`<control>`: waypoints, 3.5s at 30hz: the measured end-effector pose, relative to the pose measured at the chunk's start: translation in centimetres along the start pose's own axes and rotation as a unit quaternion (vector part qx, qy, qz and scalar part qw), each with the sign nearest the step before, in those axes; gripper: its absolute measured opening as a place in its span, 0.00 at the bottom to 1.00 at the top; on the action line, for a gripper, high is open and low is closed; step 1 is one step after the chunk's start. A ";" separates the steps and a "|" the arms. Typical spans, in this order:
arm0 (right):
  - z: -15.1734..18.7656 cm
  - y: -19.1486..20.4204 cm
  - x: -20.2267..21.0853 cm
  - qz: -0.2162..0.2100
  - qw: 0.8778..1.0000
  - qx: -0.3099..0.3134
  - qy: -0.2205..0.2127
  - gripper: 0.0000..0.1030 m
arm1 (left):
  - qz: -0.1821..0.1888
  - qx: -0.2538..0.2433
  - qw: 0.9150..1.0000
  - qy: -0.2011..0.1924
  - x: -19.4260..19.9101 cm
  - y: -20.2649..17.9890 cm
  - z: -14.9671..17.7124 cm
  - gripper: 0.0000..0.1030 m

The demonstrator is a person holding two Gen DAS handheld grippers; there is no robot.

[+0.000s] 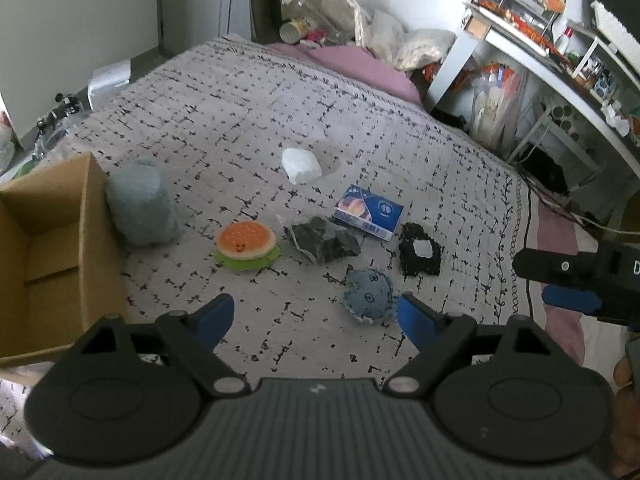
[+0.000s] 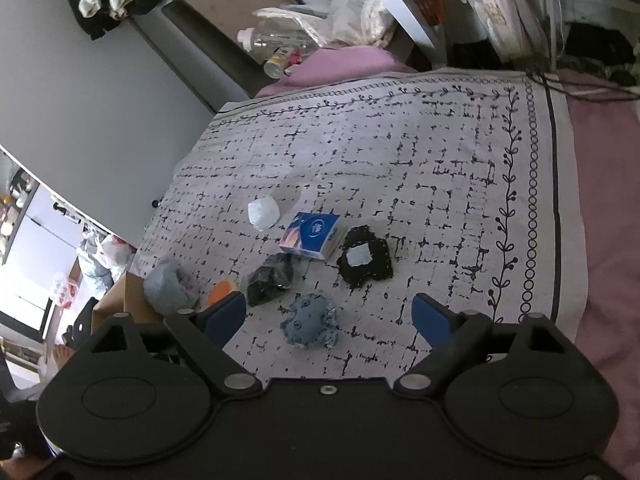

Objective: Organize soft objects
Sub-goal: 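Lower left tool onto light-blue plush while right tool lowers onto black plush, then close left tool on light-blue plush while right tool closes on black plush, lift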

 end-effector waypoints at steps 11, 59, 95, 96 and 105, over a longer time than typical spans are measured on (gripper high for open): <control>0.3 -3.2 -3.7 -0.034 0.998 -0.032 0.046 0.59 | 0.008 0.025 0.998 0.057 -5.4 -0.8 1.1 0.70; -2.0 -1.7 -10.9 0.054 0.997 0.040 0.048 0.31 | 0.005 0.127 0.991 0.046 -9.6 -3.1 1.5 0.17; 0.6 11.8 -0.2 -0.016 0.996 0.075 -0.053 0.31 | 0.033 0.187 0.978 -0.087 5.9 6.5 -1.8 0.18; 0.7 12.2 -0.2 -0.018 0.996 0.074 -0.055 0.31 | 0.032 0.186 0.978 -0.089 6.3 6.8 -1.8 0.18; 1.1 15.9 0.4 -0.037 0.994 0.080 -0.071 0.31 | 0.018 0.187 0.977 -0.104 9.0 10.2 -2.0 0.18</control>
Point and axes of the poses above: each gripper's, at about its wrist camera, not at the fingertips, and x roughly against the way its jaws point, y to its left, z to its underside, the point moved 8 cm from there along -x, roughly the way its jaws point, and after that the axes turned 6 degrees about x, right-handed, at the moved point
